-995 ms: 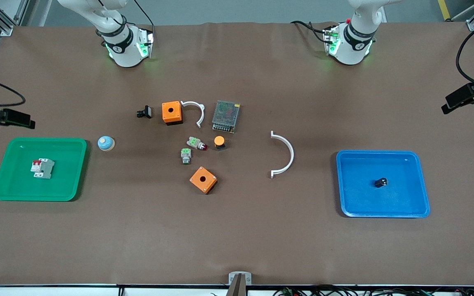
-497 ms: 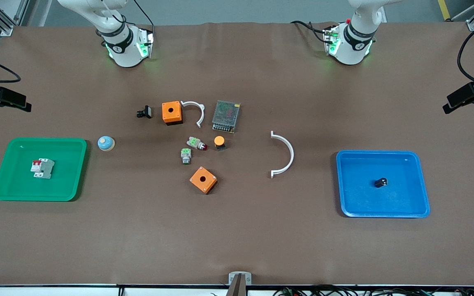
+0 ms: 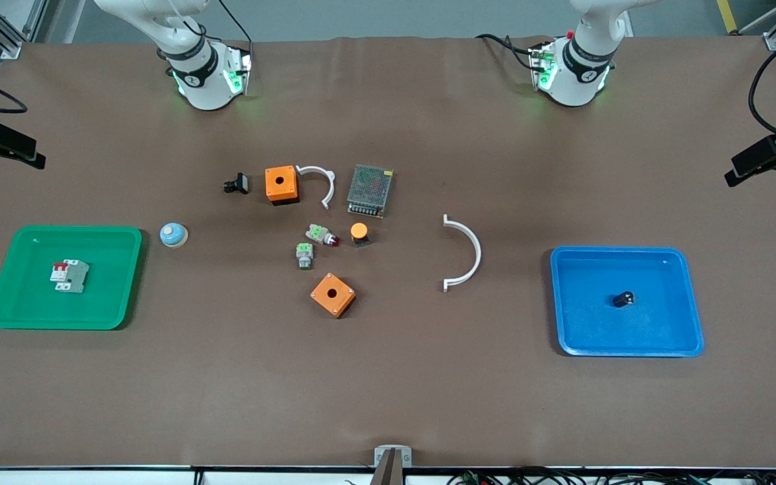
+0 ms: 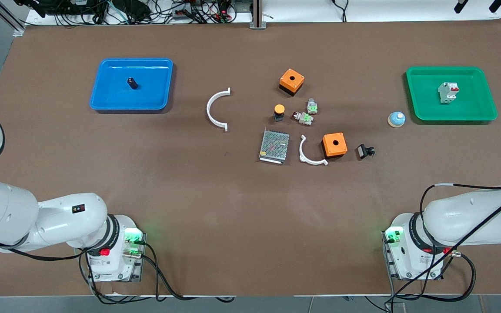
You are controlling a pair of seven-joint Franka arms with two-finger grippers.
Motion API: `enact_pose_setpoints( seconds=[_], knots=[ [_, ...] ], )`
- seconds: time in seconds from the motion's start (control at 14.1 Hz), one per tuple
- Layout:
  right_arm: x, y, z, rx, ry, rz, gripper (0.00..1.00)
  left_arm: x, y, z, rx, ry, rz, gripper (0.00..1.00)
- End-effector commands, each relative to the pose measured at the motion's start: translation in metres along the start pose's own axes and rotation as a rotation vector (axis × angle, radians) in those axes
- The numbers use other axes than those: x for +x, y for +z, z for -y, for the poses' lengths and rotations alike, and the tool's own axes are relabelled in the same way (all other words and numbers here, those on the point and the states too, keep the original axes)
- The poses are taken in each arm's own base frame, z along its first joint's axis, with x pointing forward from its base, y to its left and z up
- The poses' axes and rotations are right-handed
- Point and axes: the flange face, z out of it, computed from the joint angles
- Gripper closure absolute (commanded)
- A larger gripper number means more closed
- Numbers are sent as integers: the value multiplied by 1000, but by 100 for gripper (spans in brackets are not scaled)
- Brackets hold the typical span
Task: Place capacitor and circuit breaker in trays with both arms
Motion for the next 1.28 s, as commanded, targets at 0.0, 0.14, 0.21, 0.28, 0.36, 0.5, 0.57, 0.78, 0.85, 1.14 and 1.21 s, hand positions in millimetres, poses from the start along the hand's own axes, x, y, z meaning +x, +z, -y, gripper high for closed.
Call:
enact_pose_setpoints(
  seconds=[0.0, 0.14, 0.21, 0.28, 0.36, 0.5, 0.57, 0.78, 0.85, 1.14, 1.21],
  knots=[
    [-20, 6, 5, 1, -5, -31, 0, 2, -4, -1, -12, -1, 8, 0],
    [-25, 7, 6, 2, -7, -51, 0, 2, -4, 0, -14, -2, 8, 0],
    [-25, 7, 6, 2, -7, -51, 0, 2, -4, -1, -14, 1, 8, 0],
    [-25, 7, 6, 2, -7, -51, 0, 1, -5, -4, -9, 7, 7, 0],
    [-26, 6, 6, 2, -7, -52, 0, 1, -5, -4, -9, 9, 5, 0],
    [-26, 6, 5, 2, -5, -52, 0, 1, -6, -3, -11, 7, 4, 0],
    [-26, 5, 5, 1, -5, -55, 0, 1, -6, -3, -11, 7, 4, 0],
    [-26, 5, 4, 2, -4, -57, 0, -1, -8, -13, -10, 24, 1, 0],
    [-26, 5, 5, 1, -5, -57, 0, -1, -9, -11, -10, 18, -1, 0],
    [-26, 4, 6, 1, -7, -61, 0, 0, -8, -3, -14, 7, 2, 0],
    [-26, 3, 5, 1, -5, -63, 0, 0, -7, -3, -14, 6, 2, 0]
  ],
)
